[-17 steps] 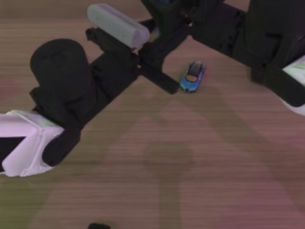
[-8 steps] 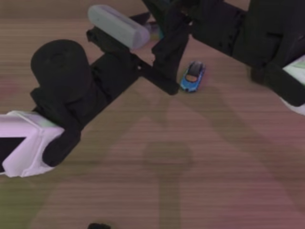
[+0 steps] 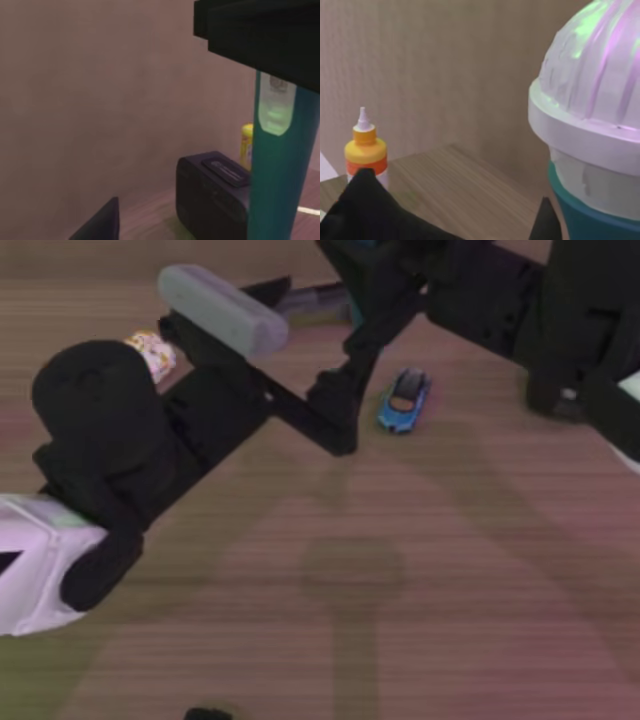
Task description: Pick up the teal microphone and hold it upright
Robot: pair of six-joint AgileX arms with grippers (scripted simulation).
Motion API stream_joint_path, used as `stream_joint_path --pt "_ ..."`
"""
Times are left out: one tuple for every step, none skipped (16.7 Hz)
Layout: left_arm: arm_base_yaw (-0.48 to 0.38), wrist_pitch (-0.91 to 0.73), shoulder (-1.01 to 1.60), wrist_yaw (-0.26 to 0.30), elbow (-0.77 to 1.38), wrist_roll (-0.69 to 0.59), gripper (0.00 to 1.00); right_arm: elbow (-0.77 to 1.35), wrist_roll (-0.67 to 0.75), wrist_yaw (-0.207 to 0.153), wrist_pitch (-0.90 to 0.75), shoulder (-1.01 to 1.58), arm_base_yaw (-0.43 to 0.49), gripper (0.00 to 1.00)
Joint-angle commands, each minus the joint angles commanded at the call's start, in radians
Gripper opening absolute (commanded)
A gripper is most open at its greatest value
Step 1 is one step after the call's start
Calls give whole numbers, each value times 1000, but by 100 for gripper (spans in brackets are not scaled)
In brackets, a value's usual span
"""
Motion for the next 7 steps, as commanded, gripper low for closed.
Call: stream_joint_path --pt "10 -2 -40 6 -37 0 100 -14 1 -17 0 -14 -16 0" --pt "19 -5 -83 12 -77 -2 100 -28 0 -36 0 -29 -32 0" --pt "29 -6 -124 19 -115 -3 100 -43 -1 -56 1 -44 -49 0" --pt "36 -7 -158 25 -147 -5 100 -55 -2 -72 1 -57 -63 0" --pt "42 -6 -181 29 -170 -6 100 -64 -4 -84 1 -66 -74 0" --pt "45 -5 -193 32 -182 -7 100 -70 -5 -91 1 -71 -81 0" --pt "46 -5 -195 33 -184 -7 100 -71 -6 -92 1 -72 -82 0"
